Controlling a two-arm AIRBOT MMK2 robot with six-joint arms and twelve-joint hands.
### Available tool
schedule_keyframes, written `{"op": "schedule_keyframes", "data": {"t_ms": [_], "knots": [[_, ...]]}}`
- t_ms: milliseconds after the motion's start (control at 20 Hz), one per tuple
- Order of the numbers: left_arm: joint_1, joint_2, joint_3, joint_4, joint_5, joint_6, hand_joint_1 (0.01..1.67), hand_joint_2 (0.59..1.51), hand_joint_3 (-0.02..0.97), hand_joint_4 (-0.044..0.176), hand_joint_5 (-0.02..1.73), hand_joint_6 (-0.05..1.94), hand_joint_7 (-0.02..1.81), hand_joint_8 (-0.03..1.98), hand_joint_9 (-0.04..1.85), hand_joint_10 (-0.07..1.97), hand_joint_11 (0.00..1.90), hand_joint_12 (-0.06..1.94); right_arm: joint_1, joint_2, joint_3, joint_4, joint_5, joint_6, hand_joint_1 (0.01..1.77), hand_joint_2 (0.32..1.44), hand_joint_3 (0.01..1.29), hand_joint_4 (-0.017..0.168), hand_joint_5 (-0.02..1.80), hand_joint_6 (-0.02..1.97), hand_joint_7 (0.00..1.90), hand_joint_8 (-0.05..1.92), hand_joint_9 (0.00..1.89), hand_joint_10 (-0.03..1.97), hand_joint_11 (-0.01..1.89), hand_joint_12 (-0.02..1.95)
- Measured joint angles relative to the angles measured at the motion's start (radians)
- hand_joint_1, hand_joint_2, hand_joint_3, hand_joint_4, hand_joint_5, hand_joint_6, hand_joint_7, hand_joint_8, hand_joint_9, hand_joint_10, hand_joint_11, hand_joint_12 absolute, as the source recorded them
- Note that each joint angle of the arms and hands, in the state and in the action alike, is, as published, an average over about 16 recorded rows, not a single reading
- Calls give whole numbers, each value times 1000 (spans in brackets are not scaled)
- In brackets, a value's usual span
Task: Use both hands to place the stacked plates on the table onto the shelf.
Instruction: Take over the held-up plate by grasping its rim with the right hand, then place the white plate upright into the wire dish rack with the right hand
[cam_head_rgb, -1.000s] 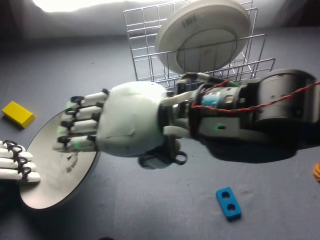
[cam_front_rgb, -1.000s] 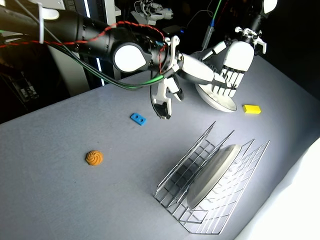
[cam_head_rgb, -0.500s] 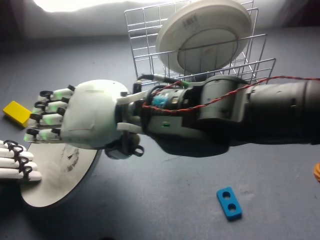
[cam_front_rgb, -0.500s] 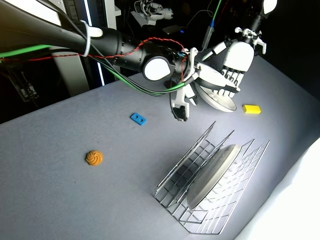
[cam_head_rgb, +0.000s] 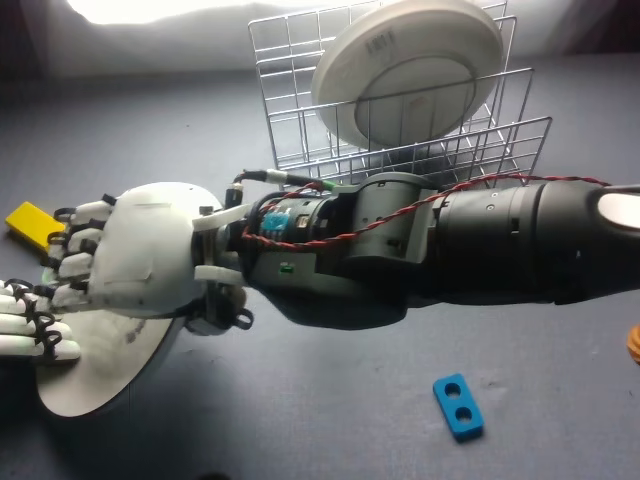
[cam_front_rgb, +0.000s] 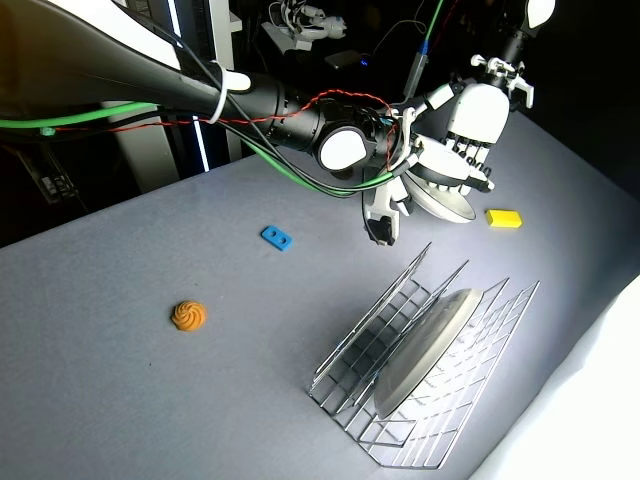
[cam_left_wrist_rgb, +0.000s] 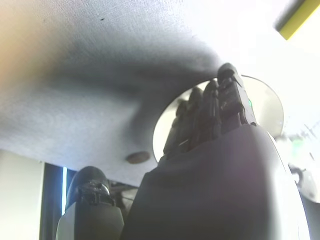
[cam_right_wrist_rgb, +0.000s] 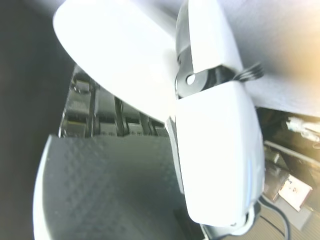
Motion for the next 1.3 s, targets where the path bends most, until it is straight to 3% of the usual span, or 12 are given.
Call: {"op": "schedule_keyframes", "data": {"t_ms": [200,500,950,1300], "knots": [[0,-1,2,0,0,0,22,1007,8,-4,-8,-19,4,-10,-22,-32,13,-8,-3,-15,10,1,4,-1,1290,997,14,3,360,41,335,19,311,14,74,623],[1,-4,5,-7,-2,-1,22,1006,8,-4,-8,-22,6,-10,-13,-25,13,-9,2,-17,6,-5,15,-5,1230,1004,14,0,631,142,663,84,677,19,307,879],[-26,0,7,-11,-19,-16,21,1007,8,-3,-7,-17,5,-11,7,1,14,-9,15,23,-48,-20,25,-21,1169,1010,14,-5,892,459,1014,391,1143,33,729,901],[-128,31,3,24,-54,-64,21,1010,8,0,-1,3,8,-11,17,15,14,-9,44,116,-154,-22,-1,-30,1178,999,14,4,979,617,1104,582,1251,32,827,904]]}}
